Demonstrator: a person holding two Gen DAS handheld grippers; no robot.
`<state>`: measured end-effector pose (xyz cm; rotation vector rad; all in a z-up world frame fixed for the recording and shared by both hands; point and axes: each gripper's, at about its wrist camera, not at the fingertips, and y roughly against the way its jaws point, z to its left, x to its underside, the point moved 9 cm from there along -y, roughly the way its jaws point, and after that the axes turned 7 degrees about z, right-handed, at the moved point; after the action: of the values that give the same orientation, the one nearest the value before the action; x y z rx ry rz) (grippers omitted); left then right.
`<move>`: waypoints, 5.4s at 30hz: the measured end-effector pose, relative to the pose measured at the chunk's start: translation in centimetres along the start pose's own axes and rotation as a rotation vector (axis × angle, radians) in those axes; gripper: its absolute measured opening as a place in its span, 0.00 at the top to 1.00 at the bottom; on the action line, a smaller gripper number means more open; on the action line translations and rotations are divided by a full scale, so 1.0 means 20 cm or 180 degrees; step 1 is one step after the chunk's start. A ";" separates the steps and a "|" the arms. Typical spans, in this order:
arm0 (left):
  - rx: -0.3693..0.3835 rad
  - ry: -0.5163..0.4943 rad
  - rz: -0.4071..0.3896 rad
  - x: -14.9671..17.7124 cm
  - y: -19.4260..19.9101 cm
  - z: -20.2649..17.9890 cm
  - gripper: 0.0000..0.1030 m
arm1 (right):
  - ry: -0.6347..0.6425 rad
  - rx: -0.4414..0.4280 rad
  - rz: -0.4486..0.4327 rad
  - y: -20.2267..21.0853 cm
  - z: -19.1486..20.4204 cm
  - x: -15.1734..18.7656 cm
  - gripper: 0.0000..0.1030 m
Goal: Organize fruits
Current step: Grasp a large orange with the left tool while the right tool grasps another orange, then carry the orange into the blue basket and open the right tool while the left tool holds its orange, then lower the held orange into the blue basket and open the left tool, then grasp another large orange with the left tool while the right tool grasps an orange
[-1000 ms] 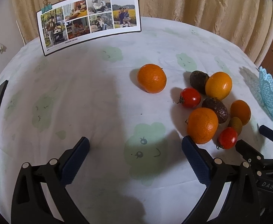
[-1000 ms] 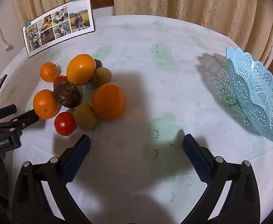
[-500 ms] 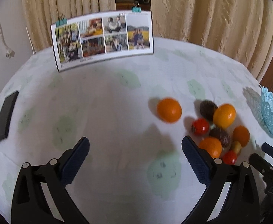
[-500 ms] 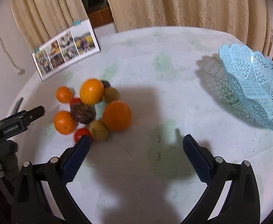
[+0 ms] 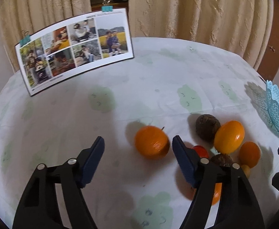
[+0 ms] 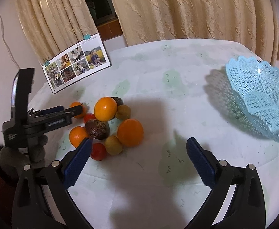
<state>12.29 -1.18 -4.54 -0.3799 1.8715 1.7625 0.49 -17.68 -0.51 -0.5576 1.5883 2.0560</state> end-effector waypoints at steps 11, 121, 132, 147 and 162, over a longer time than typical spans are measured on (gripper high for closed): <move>0.0279 0.0038 0.0077 0.02 -0.04 -0.04 0.62 | 0.0147 -0.0035 0.0035 -0.10 0.14 -0.13 0.17; 0.1038 -0.0884 -0.0152 -0.16 0.29 -1.60 0.36 | -0.1735 0.1536 -0.1708 0.74 -1.28 0.14 0.25; 0.0809 -0.0744 -0.0262 -0.15 0.34 -1.38 0.23 | -0.1752 0.1544 -0.1749 0.75 -1.28 0.15 0.20; 0.0398 -0.0376 -0.0345 -0.10 0.36 -0.83 0.22 | -0.1566 0.1645 -0.1714 0.75 -1.23 0.12 0.19; 0.0066 0.0134 -0.0166 0.09 0.31 -0.26 0.22 | -0.1237 0.1384 -0.1500 0.63 -0.97 0.05 0.19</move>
<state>6.52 -5.27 -0.44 -0.4573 1.8904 1.7119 -7.23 -38.96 3.88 -0.3070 1.4373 1.3240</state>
